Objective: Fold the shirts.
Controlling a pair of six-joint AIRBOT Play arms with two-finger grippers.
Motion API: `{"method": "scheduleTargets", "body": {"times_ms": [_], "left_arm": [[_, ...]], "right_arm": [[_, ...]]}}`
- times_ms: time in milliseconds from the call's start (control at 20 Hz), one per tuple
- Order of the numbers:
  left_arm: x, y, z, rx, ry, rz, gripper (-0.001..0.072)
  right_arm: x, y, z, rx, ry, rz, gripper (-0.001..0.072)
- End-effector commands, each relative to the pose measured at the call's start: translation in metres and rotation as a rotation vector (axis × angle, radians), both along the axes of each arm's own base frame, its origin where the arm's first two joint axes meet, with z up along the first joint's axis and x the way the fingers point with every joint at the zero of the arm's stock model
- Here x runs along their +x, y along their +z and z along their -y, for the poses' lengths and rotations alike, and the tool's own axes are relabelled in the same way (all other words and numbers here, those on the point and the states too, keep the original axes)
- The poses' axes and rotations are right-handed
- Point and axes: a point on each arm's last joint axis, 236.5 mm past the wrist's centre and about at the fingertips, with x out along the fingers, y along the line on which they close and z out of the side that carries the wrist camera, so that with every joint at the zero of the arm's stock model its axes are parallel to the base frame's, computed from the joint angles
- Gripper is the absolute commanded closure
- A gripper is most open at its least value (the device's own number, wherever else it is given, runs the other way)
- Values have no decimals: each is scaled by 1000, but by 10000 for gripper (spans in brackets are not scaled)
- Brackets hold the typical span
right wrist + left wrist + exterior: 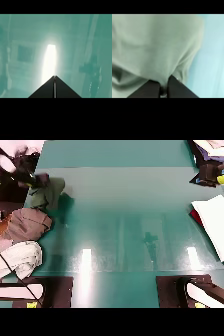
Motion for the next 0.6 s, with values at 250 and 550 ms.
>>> {"method": "scheduleTargets", "body": {"times_ms": [250,550], "left_arm": [[-142,302,173,-300,-708,611,684],[-195,253,265,-287,-988,444,684]], "right_arm": [[6,114,1,-26,-9,310,696],[-10,153,-2,-41,6,394,695]]}}
